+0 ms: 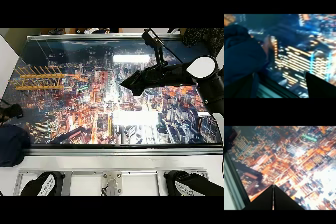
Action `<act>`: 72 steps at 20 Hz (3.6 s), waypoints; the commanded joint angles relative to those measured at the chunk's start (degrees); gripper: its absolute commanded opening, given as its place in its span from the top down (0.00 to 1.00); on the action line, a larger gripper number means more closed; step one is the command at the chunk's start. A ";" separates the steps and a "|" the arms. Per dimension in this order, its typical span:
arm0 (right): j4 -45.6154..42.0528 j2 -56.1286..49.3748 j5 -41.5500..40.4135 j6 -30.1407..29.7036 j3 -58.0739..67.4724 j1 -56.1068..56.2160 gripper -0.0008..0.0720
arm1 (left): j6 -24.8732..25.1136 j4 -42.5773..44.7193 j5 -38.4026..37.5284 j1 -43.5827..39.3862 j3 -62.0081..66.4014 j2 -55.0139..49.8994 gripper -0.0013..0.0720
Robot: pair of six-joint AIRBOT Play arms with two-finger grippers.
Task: Fold the clothes and pants, and hang the long-sleeved shirts on hangers.
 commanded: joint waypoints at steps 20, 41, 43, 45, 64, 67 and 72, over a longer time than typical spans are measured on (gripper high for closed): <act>0.02 -0.07 0.00 0.02 0.04 0.04 0.97 | 0.15 -0.50 6.03 12.63 0.28 -12.07 0.96; -9.33 9.20 6.05 19.82 0.44 -34.38 0.97 | -13.11 -14.95 20.61 -66.29 30.64 -12.02 0.96; -9.35 9.01 7.54 19.80 -0.07 -37.27 0.97 | -14.88 -15.96 20.81 -64.04 28.33 -13.51 0.96; -9.33 8.83 7.39 19.80 -0.79 -37.94 0.95 | -14.95 -15.98 20.15 -61.79 23.82 -13.51 0.96; -13.84 -15.23 -8.76 27.19 -17.51 -14.19 0.10 | 0.87 -52.54 17.73 -37.40 0.66 -28.46 0.02; -13.81 -20.04 -10.73 28.85 -17.51 -12.26 0.10 | 1.66 -54.36 16.61 -37.77 4.46 -32.98 0.02; -13.25 -24.79 -13.11 29.46 -17.51 -8.09 0.37 | 1.64 -54.77 15.96 -37.79 7.65 -37.13 0.01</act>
